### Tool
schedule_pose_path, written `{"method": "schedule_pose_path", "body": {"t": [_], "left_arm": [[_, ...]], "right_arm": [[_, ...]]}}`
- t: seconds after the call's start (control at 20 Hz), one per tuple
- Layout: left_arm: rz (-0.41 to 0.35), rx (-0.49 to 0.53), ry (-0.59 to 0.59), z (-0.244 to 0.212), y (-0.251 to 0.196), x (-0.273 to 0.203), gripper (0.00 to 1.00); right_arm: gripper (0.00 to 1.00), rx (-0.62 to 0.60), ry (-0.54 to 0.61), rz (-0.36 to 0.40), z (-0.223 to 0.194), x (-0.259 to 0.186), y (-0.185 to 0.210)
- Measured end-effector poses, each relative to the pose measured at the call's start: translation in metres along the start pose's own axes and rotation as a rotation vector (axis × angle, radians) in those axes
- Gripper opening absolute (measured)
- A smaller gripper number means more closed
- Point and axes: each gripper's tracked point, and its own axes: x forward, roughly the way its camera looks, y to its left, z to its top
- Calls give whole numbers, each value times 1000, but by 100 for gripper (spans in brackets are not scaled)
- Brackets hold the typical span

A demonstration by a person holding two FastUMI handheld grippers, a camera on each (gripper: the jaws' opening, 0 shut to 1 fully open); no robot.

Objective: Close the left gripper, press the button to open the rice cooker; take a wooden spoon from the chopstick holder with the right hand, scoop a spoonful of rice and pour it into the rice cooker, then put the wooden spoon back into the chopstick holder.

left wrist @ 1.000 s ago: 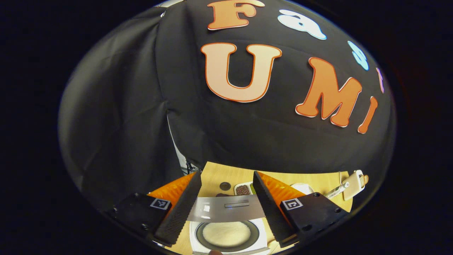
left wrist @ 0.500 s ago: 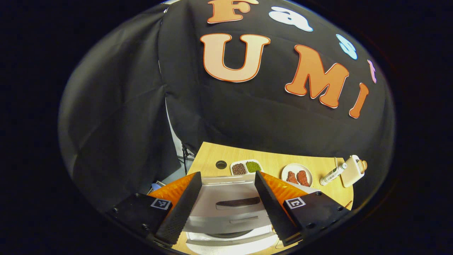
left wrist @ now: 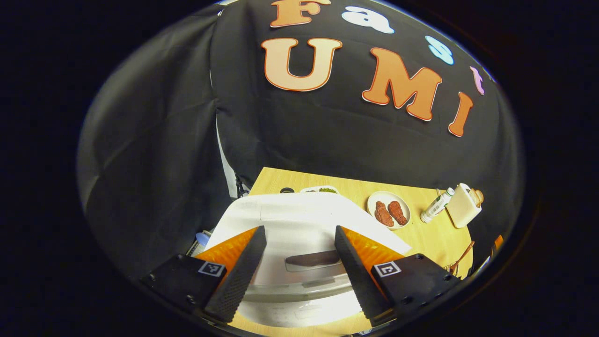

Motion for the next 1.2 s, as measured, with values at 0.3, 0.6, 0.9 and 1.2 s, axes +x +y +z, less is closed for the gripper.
{"method": "schedule_pose_path", "body": {"t": [0.3,0.6,0.9,1.2], "left_arm": [[12,8,-6,-32,3,-5,100],[20,15,-4,-61,2,-3,100],[36,5,43,-96,10,-1,100],[5,108,-51,-100,6,9,100]], "right_arm": [[95,-9,27,15,-8,2,9],[95,-8,34,13,-10,5,11],[95,-15,59,28,-18,7,19],[95,-39,74,27,-21,12,23]]}}
